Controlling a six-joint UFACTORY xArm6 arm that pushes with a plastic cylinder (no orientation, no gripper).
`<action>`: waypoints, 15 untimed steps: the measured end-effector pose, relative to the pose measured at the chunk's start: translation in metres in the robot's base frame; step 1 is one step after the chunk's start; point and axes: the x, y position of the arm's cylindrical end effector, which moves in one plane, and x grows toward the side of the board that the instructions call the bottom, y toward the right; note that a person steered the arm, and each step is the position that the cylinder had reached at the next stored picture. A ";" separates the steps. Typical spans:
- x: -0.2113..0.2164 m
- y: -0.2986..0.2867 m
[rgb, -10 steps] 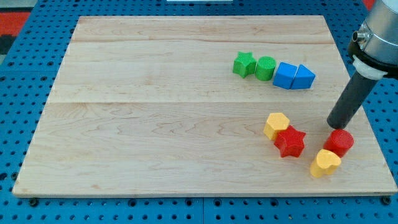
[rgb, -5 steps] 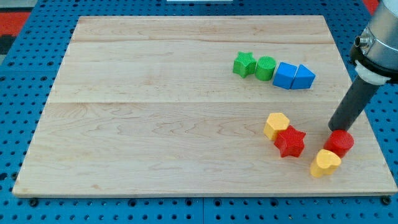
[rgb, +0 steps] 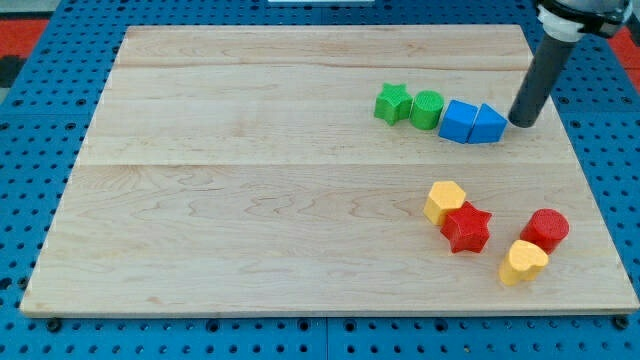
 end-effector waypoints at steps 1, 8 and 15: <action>0.014 -0.033; 0.028 -0.042; 0.217 -0.108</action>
